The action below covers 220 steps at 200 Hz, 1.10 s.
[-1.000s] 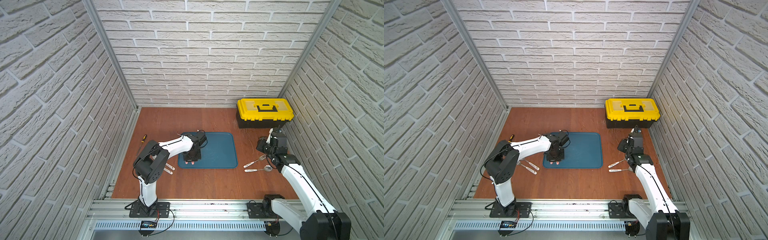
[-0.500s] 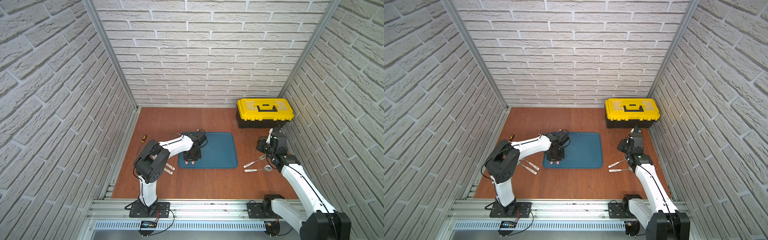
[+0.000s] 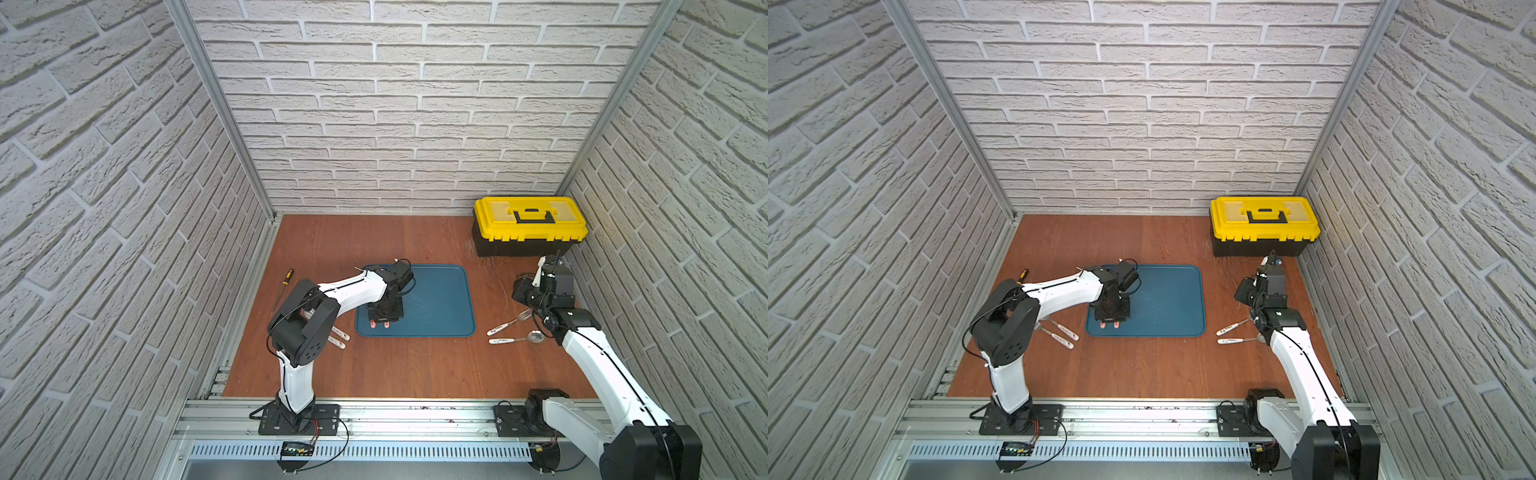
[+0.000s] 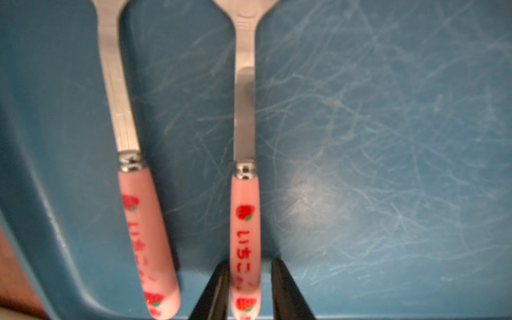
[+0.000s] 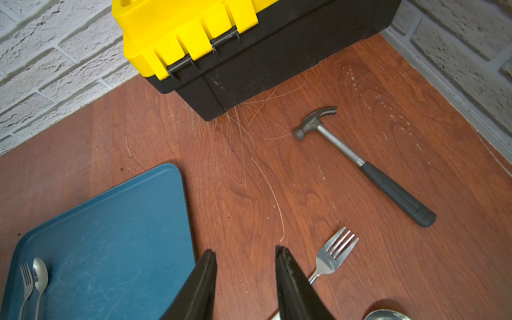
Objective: Set the spoon and fork side by side
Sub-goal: Place the spoon on the tray.
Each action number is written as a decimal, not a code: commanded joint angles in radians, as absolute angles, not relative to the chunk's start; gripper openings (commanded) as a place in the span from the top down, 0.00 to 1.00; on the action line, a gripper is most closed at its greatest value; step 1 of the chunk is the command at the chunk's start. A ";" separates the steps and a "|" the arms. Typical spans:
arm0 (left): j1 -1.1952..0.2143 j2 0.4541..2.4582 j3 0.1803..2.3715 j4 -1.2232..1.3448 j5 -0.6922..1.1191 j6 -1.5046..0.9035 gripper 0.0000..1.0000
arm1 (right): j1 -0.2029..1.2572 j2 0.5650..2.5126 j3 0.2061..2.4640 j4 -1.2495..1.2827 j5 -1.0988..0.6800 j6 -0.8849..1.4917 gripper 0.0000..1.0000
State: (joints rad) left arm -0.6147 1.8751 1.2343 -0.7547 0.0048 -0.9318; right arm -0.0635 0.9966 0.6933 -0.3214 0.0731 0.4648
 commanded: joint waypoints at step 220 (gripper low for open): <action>-0.484 1.338 1.212 -1.066 -0.351 -0.958 0.45 | 0.080 1.126 0.762 -0.262 -0.175 0.364 0.61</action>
